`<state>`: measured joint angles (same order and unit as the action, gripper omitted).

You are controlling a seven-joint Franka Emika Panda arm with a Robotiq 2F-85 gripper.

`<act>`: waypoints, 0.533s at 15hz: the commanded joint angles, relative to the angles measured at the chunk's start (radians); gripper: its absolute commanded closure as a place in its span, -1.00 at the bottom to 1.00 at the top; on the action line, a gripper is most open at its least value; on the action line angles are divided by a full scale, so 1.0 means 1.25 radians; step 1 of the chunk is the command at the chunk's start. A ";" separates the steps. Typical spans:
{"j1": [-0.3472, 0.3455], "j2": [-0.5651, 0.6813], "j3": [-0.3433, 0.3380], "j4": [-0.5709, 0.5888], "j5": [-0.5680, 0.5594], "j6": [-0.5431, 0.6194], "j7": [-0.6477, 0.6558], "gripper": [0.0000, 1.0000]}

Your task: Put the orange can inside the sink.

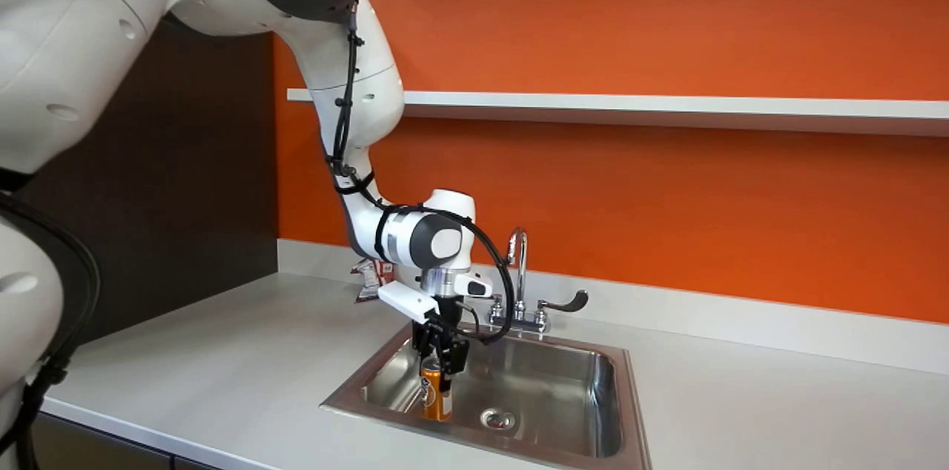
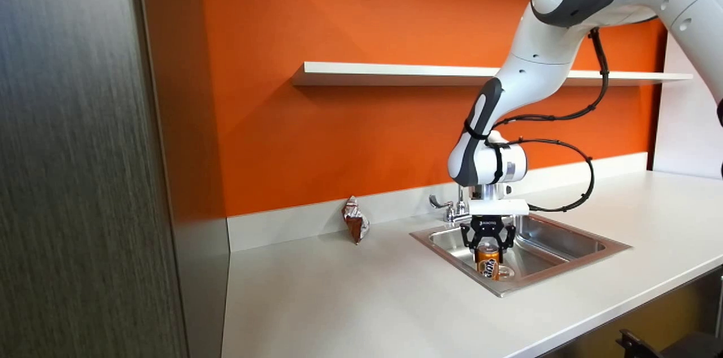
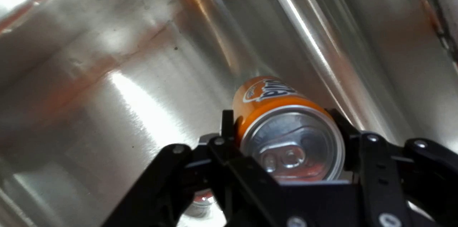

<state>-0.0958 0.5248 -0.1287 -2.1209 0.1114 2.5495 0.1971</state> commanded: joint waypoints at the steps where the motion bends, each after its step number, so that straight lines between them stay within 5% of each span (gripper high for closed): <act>1: -0.019 0.015 0.012 0.029 0.019 -0.016 -0.016 0.23; 8: -0.018 0.034 0.005 0.037 0.020 -0.015 -0.006 0.23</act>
<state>-0.1038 0.5595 -0.1279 -2.0998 0.1246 2.5490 0.1954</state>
